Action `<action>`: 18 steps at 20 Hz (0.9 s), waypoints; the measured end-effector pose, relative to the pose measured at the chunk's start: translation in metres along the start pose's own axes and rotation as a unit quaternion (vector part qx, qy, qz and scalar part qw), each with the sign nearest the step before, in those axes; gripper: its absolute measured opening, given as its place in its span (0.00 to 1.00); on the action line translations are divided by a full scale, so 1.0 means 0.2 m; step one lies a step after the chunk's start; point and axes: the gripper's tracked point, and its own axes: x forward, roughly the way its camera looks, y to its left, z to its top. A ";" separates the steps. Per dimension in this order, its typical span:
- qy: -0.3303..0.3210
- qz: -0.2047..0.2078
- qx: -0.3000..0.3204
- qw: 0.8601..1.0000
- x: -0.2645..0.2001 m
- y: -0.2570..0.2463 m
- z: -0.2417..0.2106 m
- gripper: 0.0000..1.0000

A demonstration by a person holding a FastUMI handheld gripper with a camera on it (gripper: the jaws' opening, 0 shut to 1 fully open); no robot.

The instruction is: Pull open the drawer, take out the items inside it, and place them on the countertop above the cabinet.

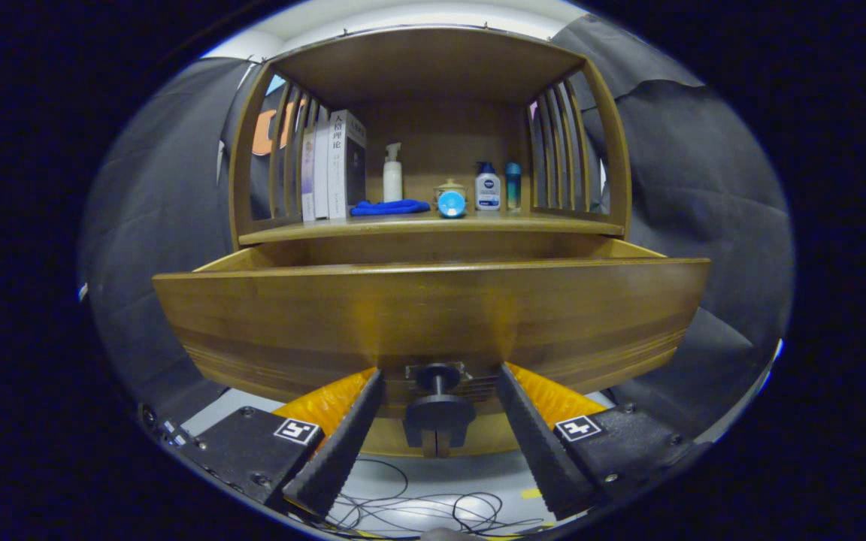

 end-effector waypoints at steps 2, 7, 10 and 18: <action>-0.002 -0.001 0.010 1.000 0.03 0.01 0.03 0.99; 0.009 0.000 0.020 1.000 0.08 0.02 0.04 0.99; 0.009 -0.003 0.021 1.000 0.09 0.02 0.05 0.99; 0.010 -0.003 0.025 1.000 0.10 0.02 0.06 0.99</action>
